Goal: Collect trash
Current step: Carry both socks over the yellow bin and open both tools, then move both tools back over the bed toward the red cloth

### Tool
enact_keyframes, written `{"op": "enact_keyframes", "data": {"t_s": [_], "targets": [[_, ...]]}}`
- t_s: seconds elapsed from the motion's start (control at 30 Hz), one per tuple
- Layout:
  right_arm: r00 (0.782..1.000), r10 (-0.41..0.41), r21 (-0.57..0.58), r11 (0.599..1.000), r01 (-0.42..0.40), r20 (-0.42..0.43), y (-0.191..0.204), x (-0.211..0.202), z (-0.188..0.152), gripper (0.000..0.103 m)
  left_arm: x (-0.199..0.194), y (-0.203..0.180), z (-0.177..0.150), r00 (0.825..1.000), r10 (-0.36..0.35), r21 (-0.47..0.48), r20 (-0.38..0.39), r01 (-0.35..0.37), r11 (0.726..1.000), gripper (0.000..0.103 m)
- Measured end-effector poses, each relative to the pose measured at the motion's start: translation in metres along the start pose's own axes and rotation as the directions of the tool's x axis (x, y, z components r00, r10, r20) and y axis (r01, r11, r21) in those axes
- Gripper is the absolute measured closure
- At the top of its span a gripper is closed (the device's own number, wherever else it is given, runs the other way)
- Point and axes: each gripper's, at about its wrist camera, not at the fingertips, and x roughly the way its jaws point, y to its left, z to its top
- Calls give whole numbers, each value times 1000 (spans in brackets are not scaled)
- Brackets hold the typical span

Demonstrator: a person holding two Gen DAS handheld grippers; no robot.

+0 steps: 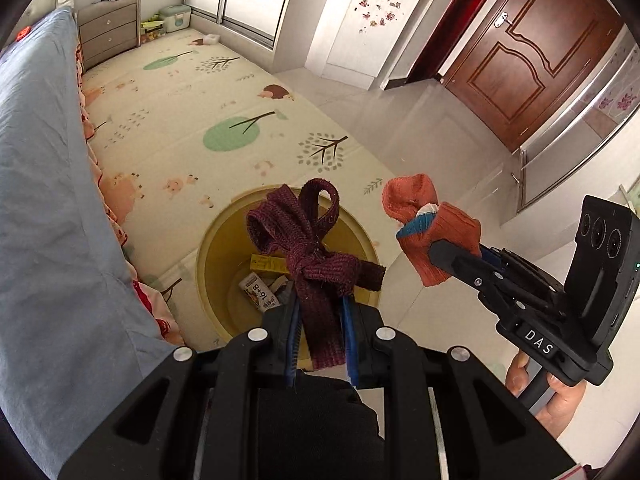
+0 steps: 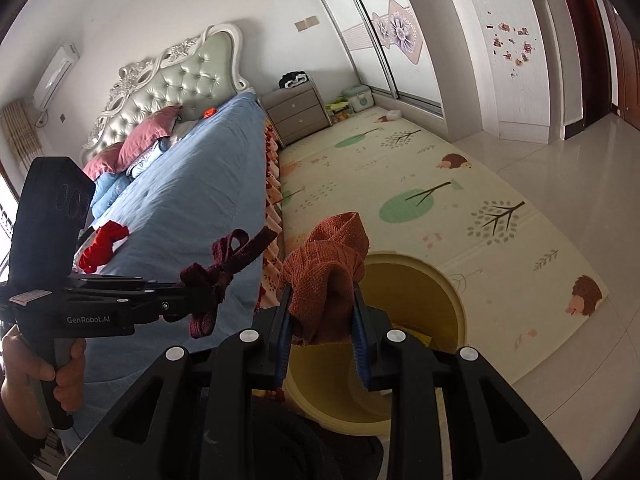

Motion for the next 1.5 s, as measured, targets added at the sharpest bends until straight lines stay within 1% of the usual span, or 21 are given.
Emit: {"op": "enact_keyframes", "data": {"t_s": [0.17,0.23,0.27,0.3,0.33,0.37,0.4,0.43,0.47,0.5,0.57,0.63,0.77,0.87,1.03,1.17,1.33,1.5], "targets": [[999,-25,18,999,26,-29,-14,13,-4,77,24,-1,8,999,-3,7,-48,4,1000,84],[999,-30,26,999,31,-43,-20,20,-6,77,32,0,11,998,5,8,-55,-4,1000,84],[998,-29,32,999,31,-48,-22,23,-6,76,37,1,12,998,-2,6,-62,2,1000,84],[998,-32,38,999,34,-55,-25,26,-7,72,40,4,13,998,-13,-5,-68,13,1000,84],[998,-40,48,998,43,-57,-28,29,-8,71,44,7,14,997,-24,-17,-75,23,1000,83],[997,-50,62,997,54,-56,-32,31,-8,59,46,10,14,996,-34,-25,-82,32,999,81],[997,-54,75,995,59,-57,-35,34,-8,47,49,13,13,996,-28,-35,-89,25,999,63],[997,-60,85,994,64,-56,-38,35,-7,46,51,16,13,996,-14,-45,-93,10,999,37],[996,-68,90,993,73,-55,-40,36,-8,46,53,19,12,995,6,-52,-96,-11,999,28],[996,-70,93,993,76,-59,-42,37,-9,46,54,21,12,994,31,-53,-101,-36,998,21],[995,-71,107,991,78,-65,-44,39,-13,46,57,19,11,993,45,-37,-109,-49,998,20],[994,-74,109,991,82,-82,-46,42,-18,46,60,18,8,992,50,-26,-119,-53,998,17],[993,-69,124,989,81,-99,-48,44,-24,46,69,14,5,985,69,13,-155,-68,998,16],[993,-71,129,988,84,-98,-47,42,-23,46,68,15,4,986,65,9,-155,-65,998,16],[993,-75,122,989,86,-88,-43,36,-20,46,63,18,4,989,63,-4,-134,-64,998,16],[994,-79,122,989,87,-75,-42,30,-18,46,56,17,4,993,61,-13,-102,-63,998,16],[993,-92,106,989,99,-67,-34,21,-15,46,38,11,4,997,81,-2,-18,-81,997,16],[995,-88,77,993,91,-38,-17,9,-7,46,13,3,-2,995,83,28,57,-85,996,16]]}}
